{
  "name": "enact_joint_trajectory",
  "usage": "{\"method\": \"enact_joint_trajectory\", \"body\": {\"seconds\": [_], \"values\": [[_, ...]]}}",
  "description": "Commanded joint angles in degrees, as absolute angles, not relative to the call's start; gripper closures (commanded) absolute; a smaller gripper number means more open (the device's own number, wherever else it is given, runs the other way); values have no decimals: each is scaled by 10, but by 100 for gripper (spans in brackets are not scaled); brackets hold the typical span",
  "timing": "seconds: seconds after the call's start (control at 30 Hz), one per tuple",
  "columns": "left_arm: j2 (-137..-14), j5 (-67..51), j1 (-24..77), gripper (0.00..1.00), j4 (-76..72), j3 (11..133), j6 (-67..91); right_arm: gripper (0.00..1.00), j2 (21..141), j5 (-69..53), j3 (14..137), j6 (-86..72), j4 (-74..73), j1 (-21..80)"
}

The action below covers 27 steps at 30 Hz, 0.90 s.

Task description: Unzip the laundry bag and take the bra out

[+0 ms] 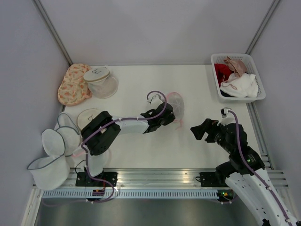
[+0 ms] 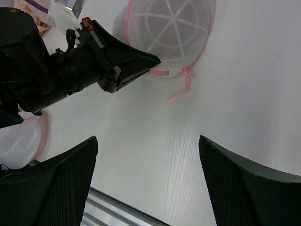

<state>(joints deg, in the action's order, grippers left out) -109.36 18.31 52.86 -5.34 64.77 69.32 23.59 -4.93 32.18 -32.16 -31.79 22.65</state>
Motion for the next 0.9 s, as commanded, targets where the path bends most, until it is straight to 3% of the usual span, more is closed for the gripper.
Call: {"method": "enact_joint_trajectory", "body": {"seconds": [0.0,0.3,0.5,0.63,0.8,0.87], "values": [[-1071,185,530,98,-91,639,694,9,220,-57,340,-321,-324,229],[-879,131,521,98,-163,458,732,5,235,-76,309,-341,-291,228],[-801,-17,484,98,-400,305,775,2,252,-169,285,-347,-207,228],[-822,-160,435,98,-619,209,822,5,283,-312,260,-355,-144,229],[-909,-247,400,98,-924,155,876,17,332,-377,265,-330,-156,228],[-952,-295,391,98,-952,166,901,20,355,-388,273,-308,-177,228]]}}
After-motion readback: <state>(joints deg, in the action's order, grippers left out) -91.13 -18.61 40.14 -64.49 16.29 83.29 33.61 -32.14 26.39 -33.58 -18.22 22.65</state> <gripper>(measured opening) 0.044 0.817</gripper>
